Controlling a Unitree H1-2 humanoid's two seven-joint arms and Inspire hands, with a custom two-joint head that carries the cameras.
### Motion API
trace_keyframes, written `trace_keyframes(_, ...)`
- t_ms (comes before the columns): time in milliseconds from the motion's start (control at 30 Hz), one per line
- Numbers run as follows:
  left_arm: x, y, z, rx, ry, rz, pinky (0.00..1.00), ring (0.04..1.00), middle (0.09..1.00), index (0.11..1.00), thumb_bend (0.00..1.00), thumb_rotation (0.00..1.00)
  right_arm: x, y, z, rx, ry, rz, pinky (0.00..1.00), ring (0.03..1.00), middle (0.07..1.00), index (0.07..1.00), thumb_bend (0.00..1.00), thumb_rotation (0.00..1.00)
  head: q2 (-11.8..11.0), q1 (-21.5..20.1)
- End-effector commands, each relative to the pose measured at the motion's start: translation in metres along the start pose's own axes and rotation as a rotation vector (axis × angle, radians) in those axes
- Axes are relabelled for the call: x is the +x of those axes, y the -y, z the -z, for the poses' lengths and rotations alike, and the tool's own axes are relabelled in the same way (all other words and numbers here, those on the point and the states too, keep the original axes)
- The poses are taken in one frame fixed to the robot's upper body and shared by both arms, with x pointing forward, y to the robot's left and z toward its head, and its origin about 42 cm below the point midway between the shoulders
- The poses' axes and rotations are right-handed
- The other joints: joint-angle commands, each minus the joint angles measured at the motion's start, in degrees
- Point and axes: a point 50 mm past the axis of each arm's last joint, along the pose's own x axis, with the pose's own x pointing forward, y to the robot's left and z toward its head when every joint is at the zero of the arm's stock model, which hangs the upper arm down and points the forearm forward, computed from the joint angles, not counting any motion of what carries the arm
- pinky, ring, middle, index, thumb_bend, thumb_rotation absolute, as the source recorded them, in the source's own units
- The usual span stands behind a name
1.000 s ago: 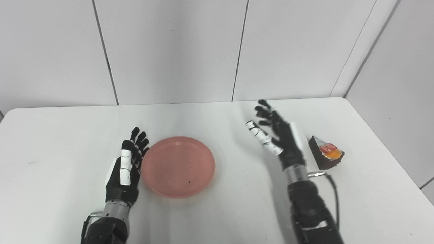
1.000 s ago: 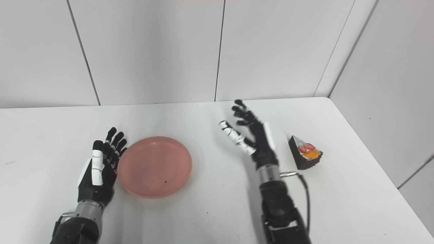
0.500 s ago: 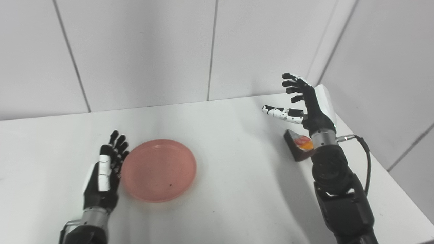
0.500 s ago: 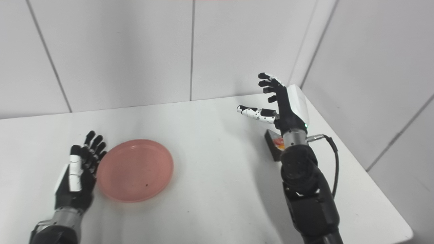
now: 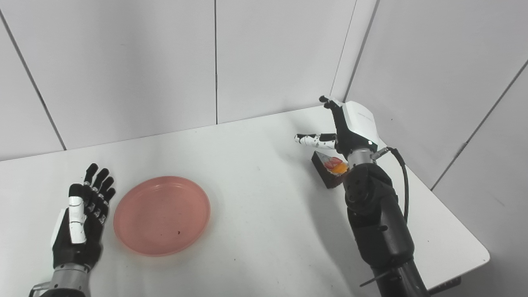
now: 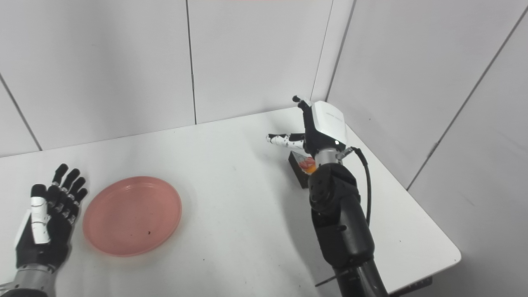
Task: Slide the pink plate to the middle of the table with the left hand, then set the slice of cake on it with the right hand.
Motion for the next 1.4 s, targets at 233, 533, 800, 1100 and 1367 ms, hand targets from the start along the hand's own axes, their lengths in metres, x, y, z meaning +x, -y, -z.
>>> trace_keyframes(233,-0.028,-0.010,0.023,0.002,-0.062,-0.020,0.99,0.987,0.984,0.983,0.76,1.00,0.009,0.017,0.000,-0.068,-0.038,-0.022,0.78,0.843,0.862,0.873,0.89,0.39,0.43,0.95)
trace_keyframes(533,-0.027,-0.007,0.022,0.010,-0.055,-0.017,0.99,0.989,0.988,0.986,0.77,1.00,0.011,0.021,0.010,-0.123,-0.097,-0.134,0.67,0.818,0.872,0.887,0.87,0.35,0.69,1.40)
trace_keyframes(800,-0.027,-0.007,0.023,0.010,-0.050,-0.025,0.98,0.983,0.981,0.979,0.77,1.00,0.016,0.024,0.021,-0.151,-0.136,-0.186,0.73,0.805,0.844,0.860,0.86,0.31,1.22,1.54)
trace_keyframes(1100,-0.028,-0.002,0.020,0.008,-0.052,-0.022,0.99,0.989,0.985,0.982,0.77,1.00,0.024,0.015,0.040,-0.137,-0.169,-0.268,0.65,0.713,0.749,0.820,0.81,0.16,1.53,2.03)
trace_keyframes(1367,-0.028,-0.001,0.019,0.009,-0.042,-0.030,0.97,0.976,0.975,0.971,0.77,1.00,0.030,0.002,0.051,-0.176,-0.170,-0.298,0.19,0.258,0.471,0.715,0.57,0.00,1.79,2.16)
